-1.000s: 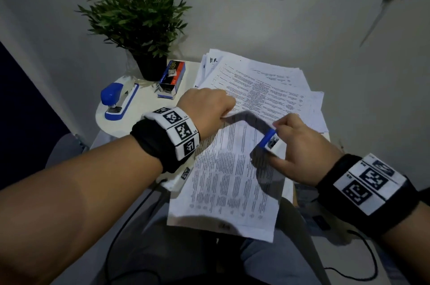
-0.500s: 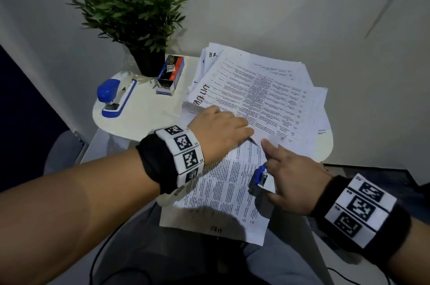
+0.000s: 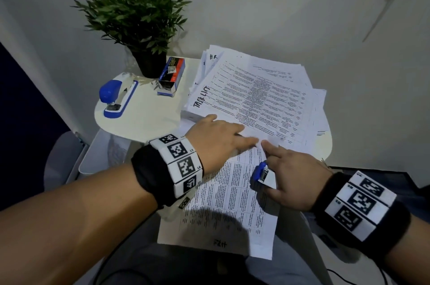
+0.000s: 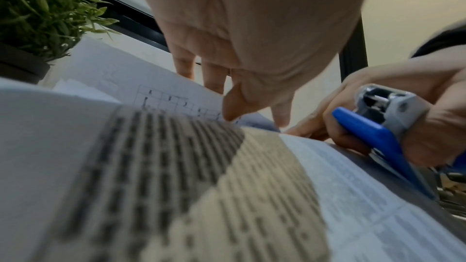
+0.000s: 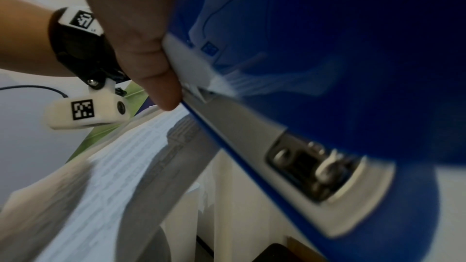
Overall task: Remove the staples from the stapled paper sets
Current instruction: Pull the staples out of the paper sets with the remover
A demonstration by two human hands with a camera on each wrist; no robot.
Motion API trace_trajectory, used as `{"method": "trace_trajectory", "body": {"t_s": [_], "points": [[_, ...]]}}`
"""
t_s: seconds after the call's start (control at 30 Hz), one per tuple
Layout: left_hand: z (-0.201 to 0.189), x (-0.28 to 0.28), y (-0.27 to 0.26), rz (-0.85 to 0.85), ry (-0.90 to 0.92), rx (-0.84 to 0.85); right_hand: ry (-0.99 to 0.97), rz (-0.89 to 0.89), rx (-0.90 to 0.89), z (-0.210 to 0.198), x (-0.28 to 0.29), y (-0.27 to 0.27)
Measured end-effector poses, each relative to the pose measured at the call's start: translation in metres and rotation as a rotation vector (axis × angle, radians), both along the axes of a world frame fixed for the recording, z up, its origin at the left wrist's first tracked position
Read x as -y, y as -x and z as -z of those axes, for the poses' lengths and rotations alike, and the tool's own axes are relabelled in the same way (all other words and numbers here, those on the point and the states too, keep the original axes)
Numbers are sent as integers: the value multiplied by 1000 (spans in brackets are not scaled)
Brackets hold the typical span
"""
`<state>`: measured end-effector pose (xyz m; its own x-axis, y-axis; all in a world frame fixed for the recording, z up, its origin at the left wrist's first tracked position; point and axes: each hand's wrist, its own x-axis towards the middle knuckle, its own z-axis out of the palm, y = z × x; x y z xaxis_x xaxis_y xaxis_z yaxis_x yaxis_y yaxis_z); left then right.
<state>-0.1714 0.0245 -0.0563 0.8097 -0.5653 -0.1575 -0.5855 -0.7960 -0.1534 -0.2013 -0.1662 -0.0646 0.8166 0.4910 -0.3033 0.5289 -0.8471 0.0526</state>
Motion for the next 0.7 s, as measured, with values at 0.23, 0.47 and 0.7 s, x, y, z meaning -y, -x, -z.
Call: {"method": "trace_trajectory", "body": {"t_s": [0.23,0.47,0.7], "points": [[-10,-30,-19,-221,-2,94,-421,277,-37,-33,4,-7],[-33,-69,-7,-336,189,-42,-1026,800,104,-77,-13,-84],[-100,-124,27,-505,487,48,-757,957,-170,-62,-19,-151]]}}
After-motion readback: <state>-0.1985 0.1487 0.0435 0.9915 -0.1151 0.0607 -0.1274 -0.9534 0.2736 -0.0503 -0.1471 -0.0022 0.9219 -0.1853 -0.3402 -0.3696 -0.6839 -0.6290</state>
